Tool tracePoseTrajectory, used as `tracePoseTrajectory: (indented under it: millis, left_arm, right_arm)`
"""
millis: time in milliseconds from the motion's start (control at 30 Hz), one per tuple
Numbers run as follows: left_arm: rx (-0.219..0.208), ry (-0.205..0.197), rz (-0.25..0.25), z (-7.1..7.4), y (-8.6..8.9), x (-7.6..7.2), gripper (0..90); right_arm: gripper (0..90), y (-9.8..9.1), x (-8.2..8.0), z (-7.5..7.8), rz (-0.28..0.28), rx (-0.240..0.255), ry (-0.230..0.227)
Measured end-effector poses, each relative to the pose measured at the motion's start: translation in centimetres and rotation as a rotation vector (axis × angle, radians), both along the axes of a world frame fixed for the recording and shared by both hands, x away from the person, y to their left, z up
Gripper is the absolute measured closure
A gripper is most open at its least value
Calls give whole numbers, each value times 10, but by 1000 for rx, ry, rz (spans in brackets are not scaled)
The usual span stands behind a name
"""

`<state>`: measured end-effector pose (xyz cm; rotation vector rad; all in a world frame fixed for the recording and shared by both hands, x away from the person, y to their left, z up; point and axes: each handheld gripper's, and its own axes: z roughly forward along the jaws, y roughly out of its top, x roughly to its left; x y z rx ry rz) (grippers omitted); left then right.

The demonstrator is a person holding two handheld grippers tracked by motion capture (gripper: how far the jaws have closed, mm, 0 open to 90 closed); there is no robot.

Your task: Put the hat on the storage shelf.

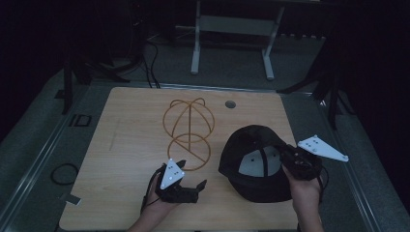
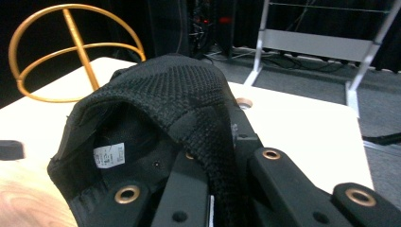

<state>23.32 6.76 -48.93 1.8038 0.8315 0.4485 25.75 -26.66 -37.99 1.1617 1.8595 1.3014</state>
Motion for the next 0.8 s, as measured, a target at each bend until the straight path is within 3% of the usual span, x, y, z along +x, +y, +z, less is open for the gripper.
tracePoseTrajectory:
  millis: [200, 300, 500, 800]
  left_arm:
    - [3, -8, -46, 9, -20, 3, 72]
    - [-10, -6, -41, 13, -27, 8, 98]
    - [18, -4, -42, 17, -39, 17, 129]
    - [23, 24, -19, 16, -46, 24, 385]
  right_arm:
    - [882, 9, -2, -2, 33, 2, 1]
    - [882, 14, -4, -3, 53, 5, 3]
    - [882, 21, -12, -2, 89, 10, -3]
    - [882, 25, -21, 2, 128, 2, -19]
